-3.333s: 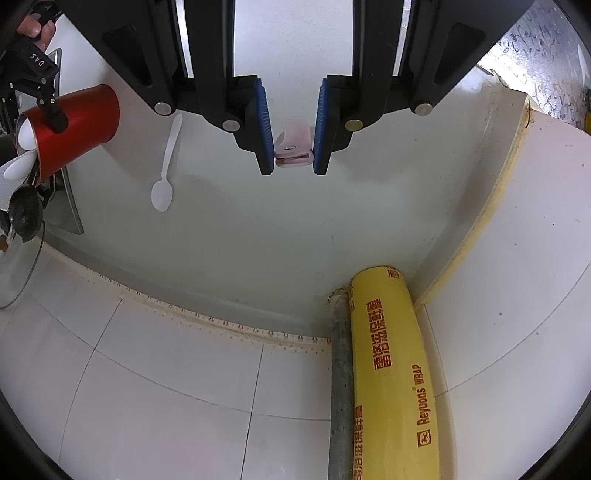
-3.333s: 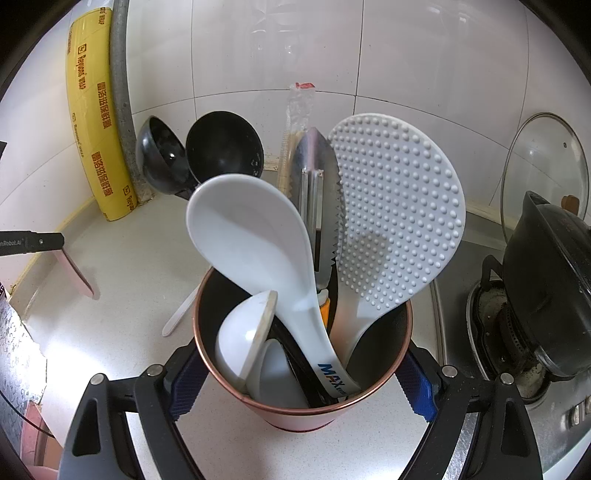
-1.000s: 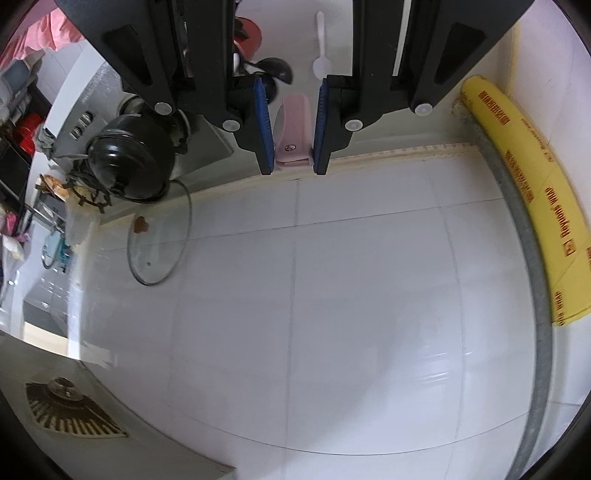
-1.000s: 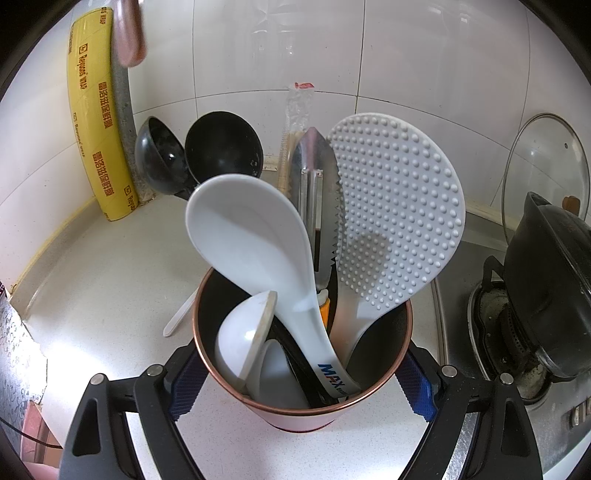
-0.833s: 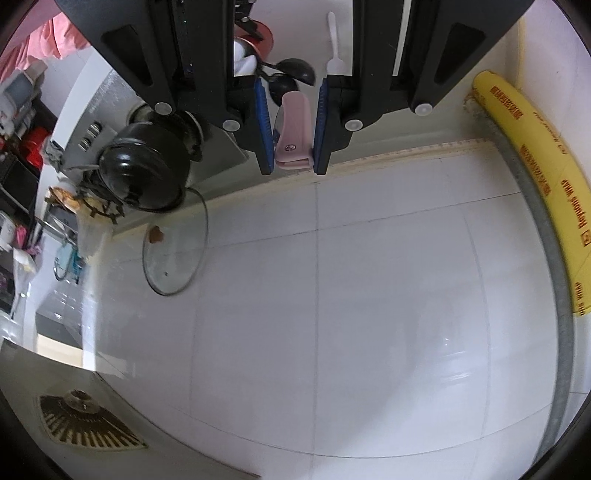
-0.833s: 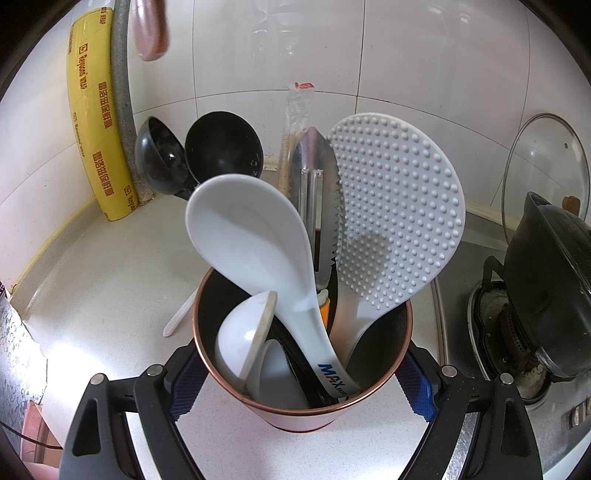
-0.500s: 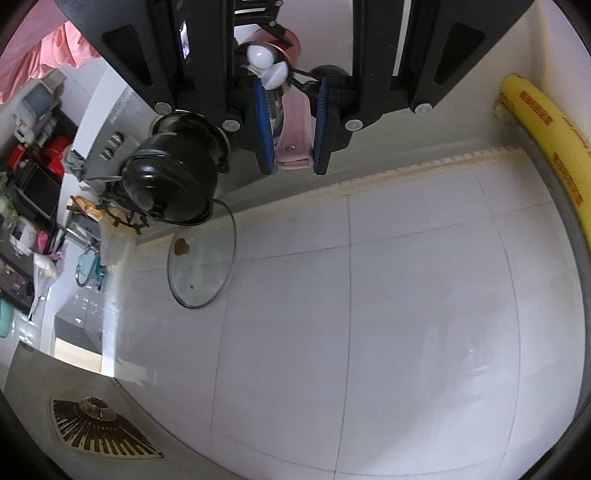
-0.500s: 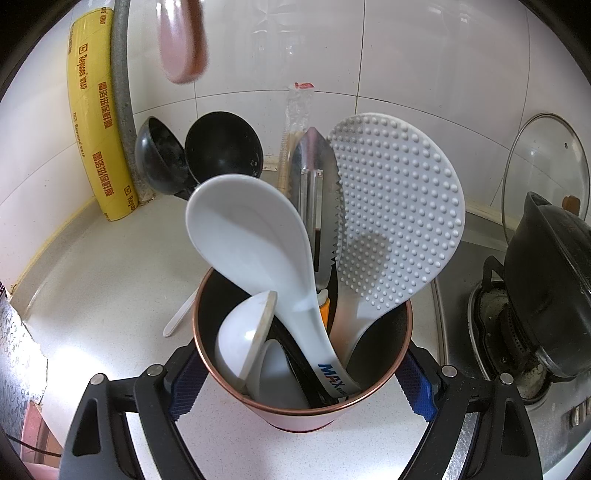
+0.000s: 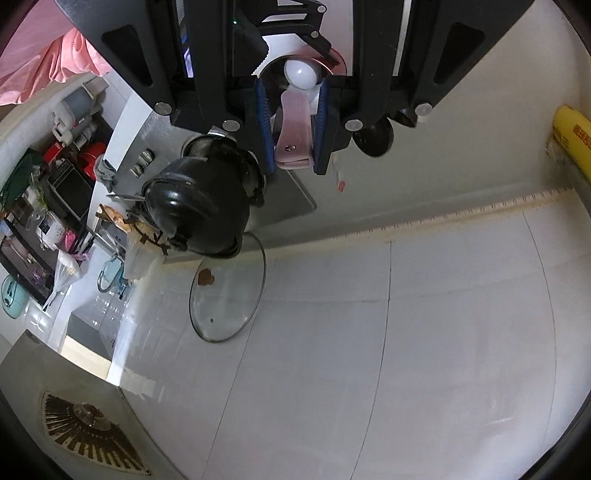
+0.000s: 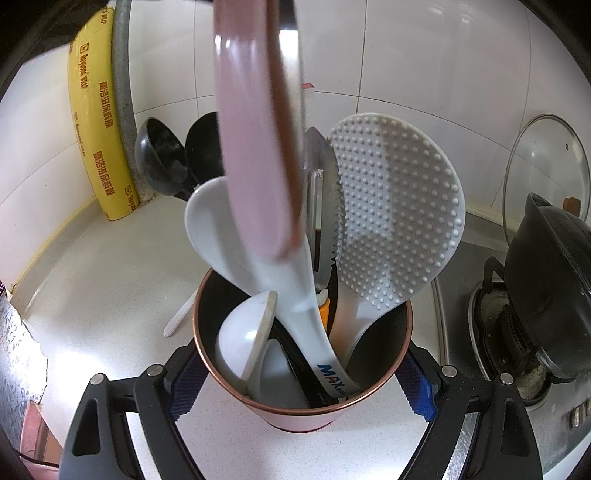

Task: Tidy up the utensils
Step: 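Carry the pink peeler over the red holder with the left gripper, then lower the pink peeler into the red holder and open the left gripper, then move the open left gripper to the small white plastic spoon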

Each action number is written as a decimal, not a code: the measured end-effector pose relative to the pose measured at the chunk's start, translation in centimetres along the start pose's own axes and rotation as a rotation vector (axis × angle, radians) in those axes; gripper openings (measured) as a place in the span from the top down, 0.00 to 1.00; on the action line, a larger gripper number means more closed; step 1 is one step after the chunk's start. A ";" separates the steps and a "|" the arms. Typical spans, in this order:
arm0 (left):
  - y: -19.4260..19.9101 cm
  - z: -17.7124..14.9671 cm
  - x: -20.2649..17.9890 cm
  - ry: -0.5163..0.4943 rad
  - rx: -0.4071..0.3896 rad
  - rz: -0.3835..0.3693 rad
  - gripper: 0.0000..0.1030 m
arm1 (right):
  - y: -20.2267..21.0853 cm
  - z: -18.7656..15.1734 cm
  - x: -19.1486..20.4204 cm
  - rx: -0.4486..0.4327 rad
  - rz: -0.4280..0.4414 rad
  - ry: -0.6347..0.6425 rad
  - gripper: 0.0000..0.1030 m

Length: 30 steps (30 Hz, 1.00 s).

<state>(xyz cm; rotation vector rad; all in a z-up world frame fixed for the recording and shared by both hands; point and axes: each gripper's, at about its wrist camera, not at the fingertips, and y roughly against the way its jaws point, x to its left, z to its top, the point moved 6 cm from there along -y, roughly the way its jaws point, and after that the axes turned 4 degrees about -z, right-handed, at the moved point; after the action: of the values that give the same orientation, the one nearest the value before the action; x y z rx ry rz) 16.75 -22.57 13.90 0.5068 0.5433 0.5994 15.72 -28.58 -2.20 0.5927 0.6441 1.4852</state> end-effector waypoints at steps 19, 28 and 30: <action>-1.5 -1.8 0.4 0.025 0.075 -0.006 0.78 | -0.1 0.1 0.0 0.001 -0.001 0.006 0.12; 1.3 -1.6 4.8 0.128 0.003 0.114 0.62 | -0.1 0.2 0.0 0.001 0.002 0.009 0.12; 2.3 -1.6 6.4 0.170 -0.018 0.151 0.57 | -0.1 0.2 0.1 0.001 0.002 0.009 0.12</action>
<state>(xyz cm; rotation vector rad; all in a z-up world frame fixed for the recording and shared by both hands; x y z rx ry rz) 19.39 -16.36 11.93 0.4852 0.6642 0.7959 15.91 -28.49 -2.16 0.5880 0.6512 1.4899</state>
